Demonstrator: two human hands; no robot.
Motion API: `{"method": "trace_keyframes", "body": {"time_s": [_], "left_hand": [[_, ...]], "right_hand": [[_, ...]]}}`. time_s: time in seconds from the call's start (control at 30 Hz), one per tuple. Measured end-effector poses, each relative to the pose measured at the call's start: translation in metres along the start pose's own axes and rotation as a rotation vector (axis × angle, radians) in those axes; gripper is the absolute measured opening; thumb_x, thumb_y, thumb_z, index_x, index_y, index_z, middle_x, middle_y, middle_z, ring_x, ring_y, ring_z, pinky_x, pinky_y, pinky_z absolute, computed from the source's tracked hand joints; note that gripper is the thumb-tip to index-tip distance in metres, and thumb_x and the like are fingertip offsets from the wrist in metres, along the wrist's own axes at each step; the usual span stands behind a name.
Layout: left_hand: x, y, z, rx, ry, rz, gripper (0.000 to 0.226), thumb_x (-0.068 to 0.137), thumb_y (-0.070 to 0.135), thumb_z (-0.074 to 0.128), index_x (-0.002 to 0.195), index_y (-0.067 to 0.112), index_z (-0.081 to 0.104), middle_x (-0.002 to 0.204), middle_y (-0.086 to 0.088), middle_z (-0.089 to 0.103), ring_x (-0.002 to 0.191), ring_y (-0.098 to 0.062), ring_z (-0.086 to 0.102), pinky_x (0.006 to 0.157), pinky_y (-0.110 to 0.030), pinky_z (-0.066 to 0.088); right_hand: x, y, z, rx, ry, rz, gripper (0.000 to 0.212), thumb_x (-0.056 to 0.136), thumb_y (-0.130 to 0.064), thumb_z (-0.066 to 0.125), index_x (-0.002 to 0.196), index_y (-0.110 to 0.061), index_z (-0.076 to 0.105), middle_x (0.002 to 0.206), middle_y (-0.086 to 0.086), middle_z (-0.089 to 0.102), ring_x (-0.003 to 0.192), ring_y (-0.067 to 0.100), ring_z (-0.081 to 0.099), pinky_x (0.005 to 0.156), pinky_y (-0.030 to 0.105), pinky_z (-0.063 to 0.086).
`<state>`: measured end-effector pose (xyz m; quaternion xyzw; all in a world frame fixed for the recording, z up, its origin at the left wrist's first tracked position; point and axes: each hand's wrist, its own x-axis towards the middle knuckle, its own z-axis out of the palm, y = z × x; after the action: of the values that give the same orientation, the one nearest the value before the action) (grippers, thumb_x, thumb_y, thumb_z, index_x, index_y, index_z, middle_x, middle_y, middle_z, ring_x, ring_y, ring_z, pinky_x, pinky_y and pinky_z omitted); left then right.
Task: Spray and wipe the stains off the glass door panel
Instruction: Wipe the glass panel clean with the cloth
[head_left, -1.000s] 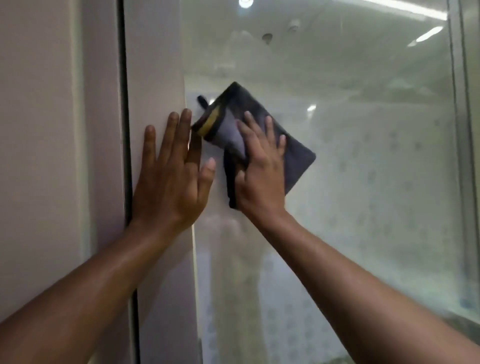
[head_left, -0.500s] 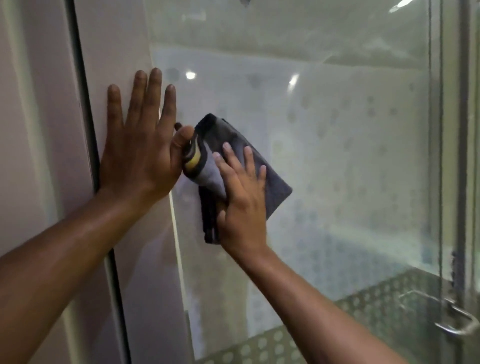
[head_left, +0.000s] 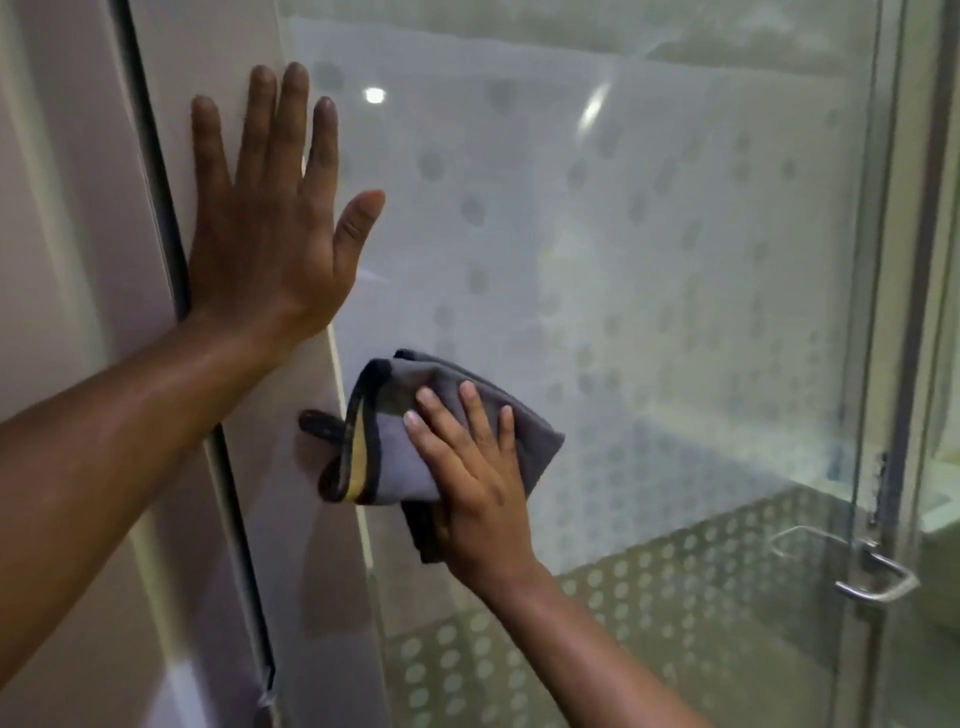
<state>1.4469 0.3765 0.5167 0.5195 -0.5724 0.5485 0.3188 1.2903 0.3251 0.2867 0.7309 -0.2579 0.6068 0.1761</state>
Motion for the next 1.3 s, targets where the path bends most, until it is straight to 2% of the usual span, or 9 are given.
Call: {"method": "trace_keyframes", "body": {"time_s": [0.1,0.3,0.53,0.77,0.97,1.03,1.17,1.23,1.3], "left_hand": [[0.001,-0.001,0.000,-0.004,-0.003,0.005,0.083,0.110,0.062,0.004,0.170,0.006,0.013,0.180,-0.021,0.005,0.168,-0.039,0.002,0.132,-0.069,0.001],[0.002,0.006,0.001,0.032,-0.003,-0.015,0.085,0.110,0.066,0.005,0.170,0.006,0.011,0.181,-0.021,0.004,0.168,-0.039,0.000,0.132,-0.069,0.002],[0.000,0.001,0.000,0.012,0.000,-0.006,0.083,0.111,0.064,0.012,0.170,0.006,0.012,0.181,-0.020,0.005,0.168,-0.038,0.002,0.132,-0.069,0.003],[0.003,0.004,0.005,0.042,0.028,-0.017,0.089,0.108,0.068,0.010,0.170,0.004,0.014,0.181,-0.020,0.007,0.168,-0.037,0.004,0.133,-0.067,0.003],[-0.004,-0.003,0.005,0.029,0.022,-0.029,0.086,0.109,0.066,0.011,0.170,0.006,0.016,0.181,-0.018,0.008,0.169,-0.036,0.005,0.133,-0.066,0.004],[-0.005,-0.005,0.006,0.037,0.017,-0.017,0.085,0.109,0.066,0.011,0.171,0.007,0.015,0.181,-0.017,0.008,0.169,-0.035,0.005,0.134,-0.065,0.004],[0.002,0.002,0.005,0.045,0.017,-0.029,0.086,0.109,0.066,0.012,0.171,0.007,0.012,0.181,-0.017,0.006,0.169,-0.035,0.003,0.134,-0.066,0.003],[0.003,0.007,0.006,0.049,0.012,-0.032,0.086,0.109,0.067,0.011,0.171,0.007,0.011,0.181,-0.017,0.005,0.169,-0.034,0.003,0.134,-0.065,0.003],[0.002,0.007,0.007,0.036,0.003,-0.036,0.086,0.109,0.066,0.012,0.171,0.007,0.013,0.181,-0.017,0.006,0.169,-0.035,0.003,0.134,-0.065,0.004]], "right_hand": [[-0.021,0.063,-0.027,-0.055,0.061,0.054,0.051,0.098,-0.009,0.054,0.149,-0.019,0.054,0.163,-0.001,0.041,0.159,0.025,0.025,0.128,0.061,0.011],[-0.019,0.029,-0.002,0.202,0.624,0.978,0.071,0.090,-0.010,0.051,0.158,-0.024,0.037,0.163,-0.018,0.021,0.162,0.021,0.010,0.130,0.058,0.004],[-0.094,0.023,0.006,-0.112,-0.130,-0.188,0.047,0.110,-0.026,0.030,0.155,-0.027,0.046,0.168,-0.009,0.036,0.158,0.026,0.028,0.127,0.057,0.015],[-0.109,0.051,0.015,0.193,0.444,0.935,0.069,0.082,-0.043,0.058,0.142,-0.061,0.029,0.170,-0.014,0.026,0.158,0.032,0.022,0.127,0.060,0.014],[-0.119,0.064,0.015,-0.338,-0.065,-0.314,0.062,0.103,-0.040,0.039,0.163,-0.031,0.027,0.172,-0.010,0.024,0.160,0.026,0.022,0.124,0.056,0.015],[-0.116,0.094,-0.006,-0.295,-0.031,-0.144,0.064,0.098,-0.034,0.042,0.161,-0.030,0.031,0.172,-0.013,0.023,0.160,0.024,0.021,0.126,0.055,0.012],[-0.104,0.080,0.009,0.158,0.490,0.966,0.096,0.084,-0.072,0.051,0.157,-0.011,0.039,0.167,0.004,0.037,0.159,0.030,0.017,0.129,0.033,0.005],[-0.094,0.034,0.025,0.154,0.471,0.881,0.096,0.079,-0.067,0.055,0.163,-0.032,0.024,0.170,-0.008,0.025,0.161,0.027,0.009,0.125,0.032,0.007],[-0.103,0.004,0.039,-0.172,0.200,0.322,0.091,0.082,-0.056,0.052,0.163,-0.043,0.013,0.173,-0.017,0.011,0.162,0.021,0.004,0.126,0.050,0.006]]}}
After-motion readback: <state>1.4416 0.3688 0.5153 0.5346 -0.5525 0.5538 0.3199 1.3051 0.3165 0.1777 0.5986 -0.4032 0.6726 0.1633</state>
